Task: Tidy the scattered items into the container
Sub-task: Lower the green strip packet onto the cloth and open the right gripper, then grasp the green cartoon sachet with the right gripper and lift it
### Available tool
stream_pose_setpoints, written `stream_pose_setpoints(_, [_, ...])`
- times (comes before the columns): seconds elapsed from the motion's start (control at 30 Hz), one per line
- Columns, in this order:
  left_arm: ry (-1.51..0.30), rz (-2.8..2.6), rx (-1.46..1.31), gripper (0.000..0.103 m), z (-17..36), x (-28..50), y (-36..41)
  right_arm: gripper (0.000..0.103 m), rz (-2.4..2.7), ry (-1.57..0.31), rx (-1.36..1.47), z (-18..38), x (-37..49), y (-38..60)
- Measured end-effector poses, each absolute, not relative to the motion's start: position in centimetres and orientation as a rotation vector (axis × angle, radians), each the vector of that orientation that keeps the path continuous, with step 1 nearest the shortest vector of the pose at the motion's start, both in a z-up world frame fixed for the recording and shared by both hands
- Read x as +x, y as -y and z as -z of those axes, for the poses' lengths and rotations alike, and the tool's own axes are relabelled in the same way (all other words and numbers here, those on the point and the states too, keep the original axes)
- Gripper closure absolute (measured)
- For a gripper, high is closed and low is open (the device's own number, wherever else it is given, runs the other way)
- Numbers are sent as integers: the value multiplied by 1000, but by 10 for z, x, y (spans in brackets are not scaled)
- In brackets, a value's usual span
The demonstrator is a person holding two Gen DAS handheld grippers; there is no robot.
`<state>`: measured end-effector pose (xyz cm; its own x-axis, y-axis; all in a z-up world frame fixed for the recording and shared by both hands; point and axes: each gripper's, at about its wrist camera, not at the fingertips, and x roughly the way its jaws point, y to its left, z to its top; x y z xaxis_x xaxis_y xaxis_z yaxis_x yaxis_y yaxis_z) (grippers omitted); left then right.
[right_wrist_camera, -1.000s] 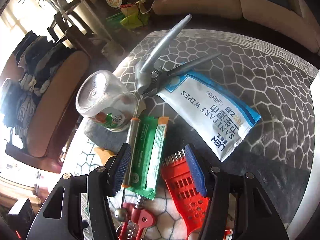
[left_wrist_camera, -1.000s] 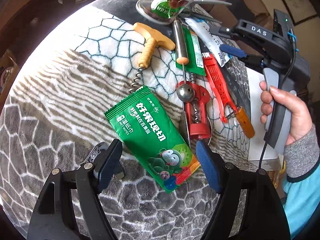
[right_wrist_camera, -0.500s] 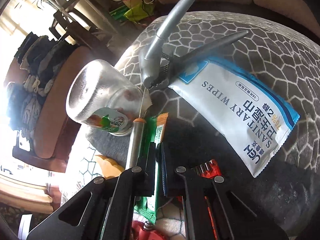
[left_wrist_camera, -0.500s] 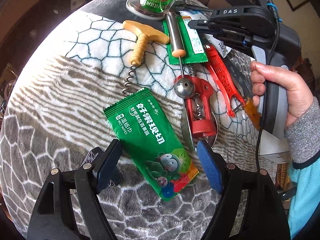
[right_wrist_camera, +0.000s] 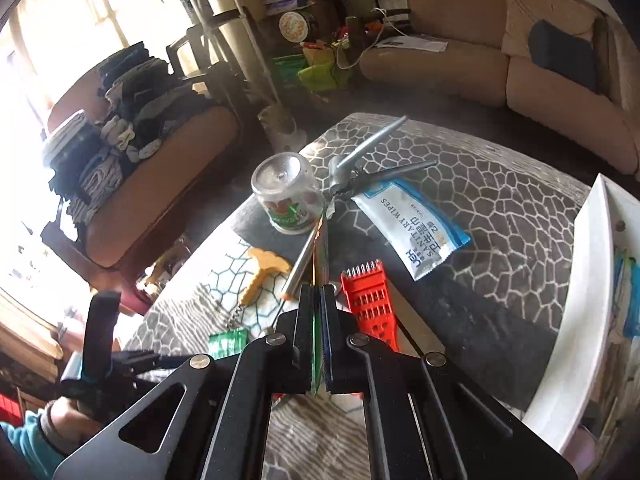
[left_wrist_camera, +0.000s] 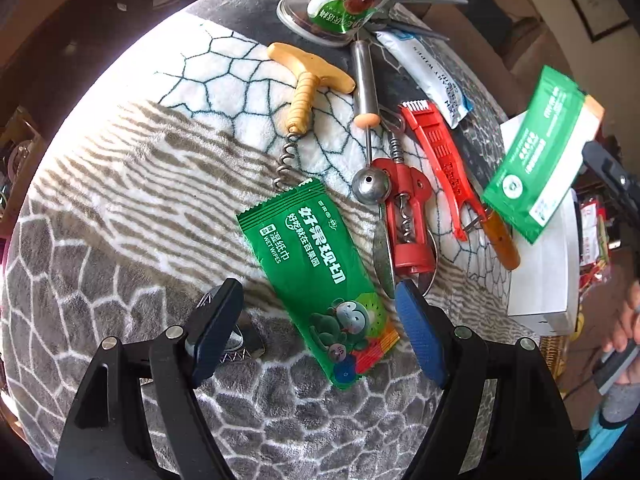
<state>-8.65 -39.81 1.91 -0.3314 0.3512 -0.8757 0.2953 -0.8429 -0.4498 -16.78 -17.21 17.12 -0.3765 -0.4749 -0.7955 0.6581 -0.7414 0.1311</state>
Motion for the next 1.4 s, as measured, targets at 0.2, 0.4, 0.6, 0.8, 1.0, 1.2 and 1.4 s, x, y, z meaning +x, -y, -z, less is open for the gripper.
stream_pose_setpoints(0.2, [943, -2379, -1799, 25, -19, -80, 415, 85, 1931, -547, 1255, -121, -49, 167])
stream_pose_setpoints(0.4, [886, -2402, -1827, 22, -19, -78, 407, 44, 1947, -190, 1291, -97, -18, 118])
stream_pose_setpoints(0.6, [785, -2393, -1841, 14, -20, -88, 380, 35, 1973, -492, 1279, -87, -50, 111])
stream_pose_setpoints(0.8, [992, -2335, -1815, 14, -17, -89, 401, 34, 1851, -658, 1221, -51, -71, 145])
stream_pose_setpoints(1.0, [1092, -2237, -1786, 14, -14, -89, 407, 24, 1600, -1000, 1140, -19, -64, 179])
stream_pose_setpoints(1.2, [913, -2289, -1853, 12, -16, -98, 384, 15, 1469, -986, 1217, -7, -76, 185])
stream_pose_setpoints(1.4, [643, -2390, -1894, 13, -16, -99, 357, 60, 1604, -809, 1239, -18, -75, 161])
